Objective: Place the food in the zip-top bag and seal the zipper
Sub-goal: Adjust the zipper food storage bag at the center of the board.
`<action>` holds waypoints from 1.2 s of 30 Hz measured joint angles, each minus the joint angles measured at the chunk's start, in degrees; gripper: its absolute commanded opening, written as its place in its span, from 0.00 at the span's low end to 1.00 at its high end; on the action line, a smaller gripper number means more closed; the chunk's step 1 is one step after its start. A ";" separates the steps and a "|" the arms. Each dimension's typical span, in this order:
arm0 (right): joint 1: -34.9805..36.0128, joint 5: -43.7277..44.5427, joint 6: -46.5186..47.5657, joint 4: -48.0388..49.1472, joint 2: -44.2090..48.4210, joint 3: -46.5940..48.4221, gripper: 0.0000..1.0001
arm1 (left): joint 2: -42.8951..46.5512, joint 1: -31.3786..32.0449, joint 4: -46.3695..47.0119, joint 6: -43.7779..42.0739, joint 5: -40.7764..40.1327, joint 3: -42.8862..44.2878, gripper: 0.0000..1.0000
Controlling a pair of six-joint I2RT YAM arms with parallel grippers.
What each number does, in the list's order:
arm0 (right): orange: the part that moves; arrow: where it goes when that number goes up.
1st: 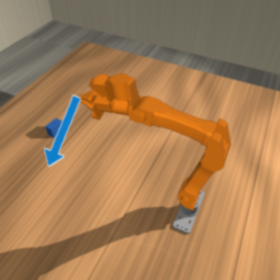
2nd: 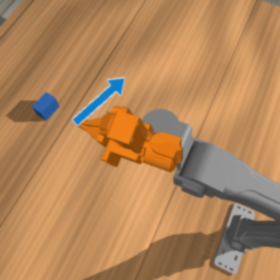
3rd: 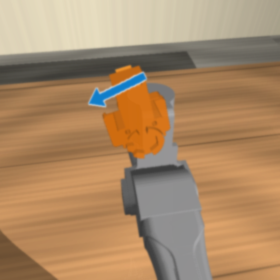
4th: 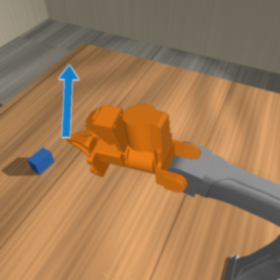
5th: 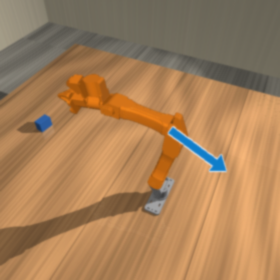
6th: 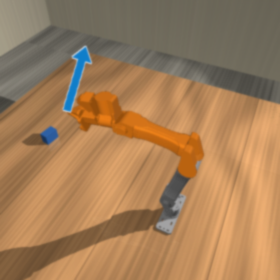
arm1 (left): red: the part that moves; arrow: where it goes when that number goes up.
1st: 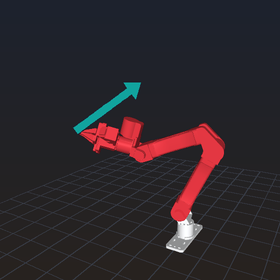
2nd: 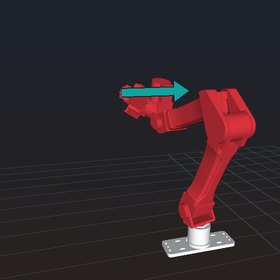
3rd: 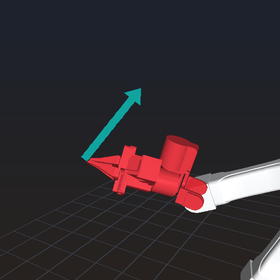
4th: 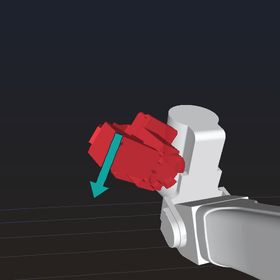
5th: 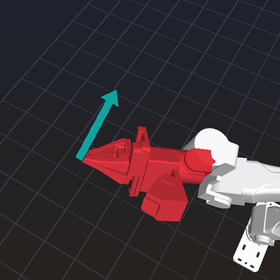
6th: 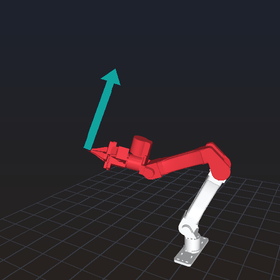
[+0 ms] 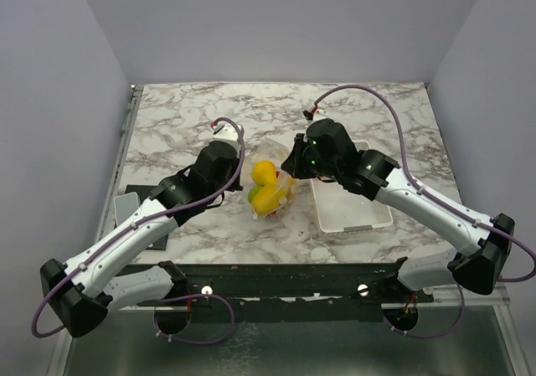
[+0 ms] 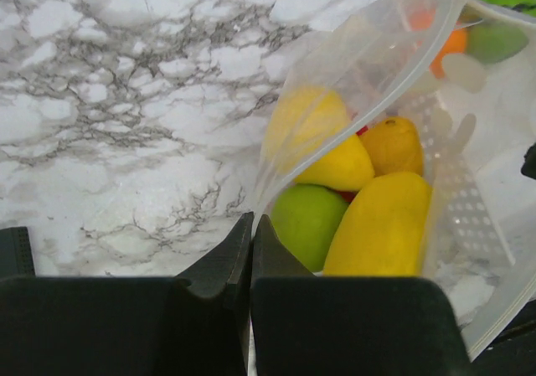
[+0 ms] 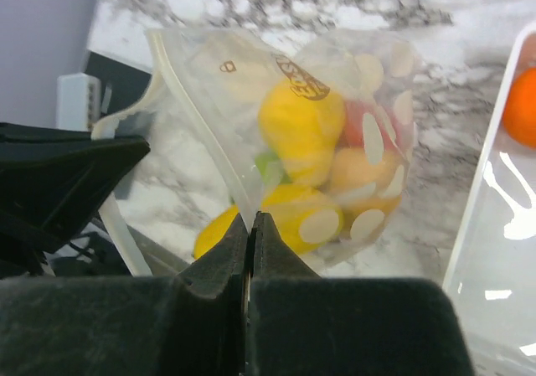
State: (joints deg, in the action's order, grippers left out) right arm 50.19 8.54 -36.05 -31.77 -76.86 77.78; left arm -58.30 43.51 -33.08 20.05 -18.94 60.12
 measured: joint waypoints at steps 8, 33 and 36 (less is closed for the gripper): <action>0.00 1.07 -0.07 -1.73 -3.41 -7.17 0.01 | -8.41 0.00 -0.04 2.69 1.68 -6.58 0.00; 0.00 4.42 1.60 -0.94 -5.11 -7.91 0.01 | -6.12 0.00 -0.31 -0.68 0.39 -1.86 0.00; 0.00 4.61 1.60 -0.83 -4.87 -7.74 0.01 | -5.46 0.00 -0.33 -1.03 0.15 -1.70 0.00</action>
State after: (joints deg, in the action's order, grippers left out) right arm 50.19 13.15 -34.46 -32.60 -81.73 70.04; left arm -63.77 43.51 -33.41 19.03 -18.79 58.41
